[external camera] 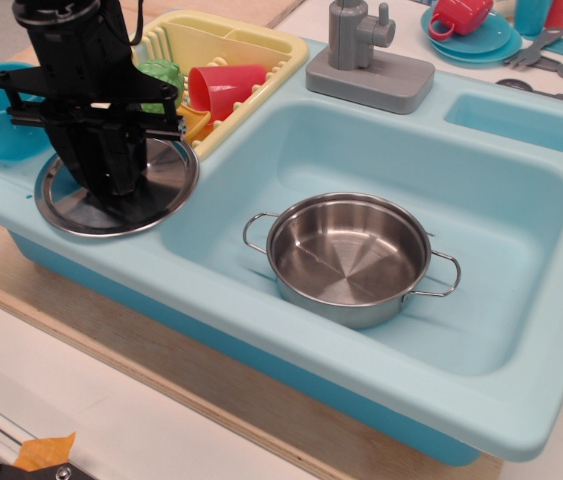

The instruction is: Put lid on pot or pan

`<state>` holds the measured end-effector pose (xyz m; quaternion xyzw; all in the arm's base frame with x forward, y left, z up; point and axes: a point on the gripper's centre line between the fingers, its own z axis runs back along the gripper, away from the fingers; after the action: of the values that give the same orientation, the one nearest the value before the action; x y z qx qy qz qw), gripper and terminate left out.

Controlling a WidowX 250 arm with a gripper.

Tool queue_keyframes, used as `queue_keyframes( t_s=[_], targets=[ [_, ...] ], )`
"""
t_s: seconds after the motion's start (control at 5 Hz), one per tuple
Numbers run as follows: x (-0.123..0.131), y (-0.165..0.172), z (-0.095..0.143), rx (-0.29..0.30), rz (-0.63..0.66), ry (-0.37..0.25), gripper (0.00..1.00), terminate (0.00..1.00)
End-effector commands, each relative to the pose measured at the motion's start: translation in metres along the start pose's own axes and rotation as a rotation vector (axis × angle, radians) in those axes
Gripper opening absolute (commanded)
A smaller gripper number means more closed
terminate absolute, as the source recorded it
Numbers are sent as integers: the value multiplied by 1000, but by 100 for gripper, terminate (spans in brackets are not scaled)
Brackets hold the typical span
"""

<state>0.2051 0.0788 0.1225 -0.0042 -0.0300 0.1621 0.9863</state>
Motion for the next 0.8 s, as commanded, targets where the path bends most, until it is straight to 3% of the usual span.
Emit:
queue_keyframes(
  t_s=[0.0, 0.2, 0.6],
  targets=[
    [1, -36, 26, -25, -60, -67, 0, 0],
    [0, -66, 29, -53, -70, -92, 0, 0],
    [16, -107, 11, -103, -141, -68, 0, 0]
  ],
)
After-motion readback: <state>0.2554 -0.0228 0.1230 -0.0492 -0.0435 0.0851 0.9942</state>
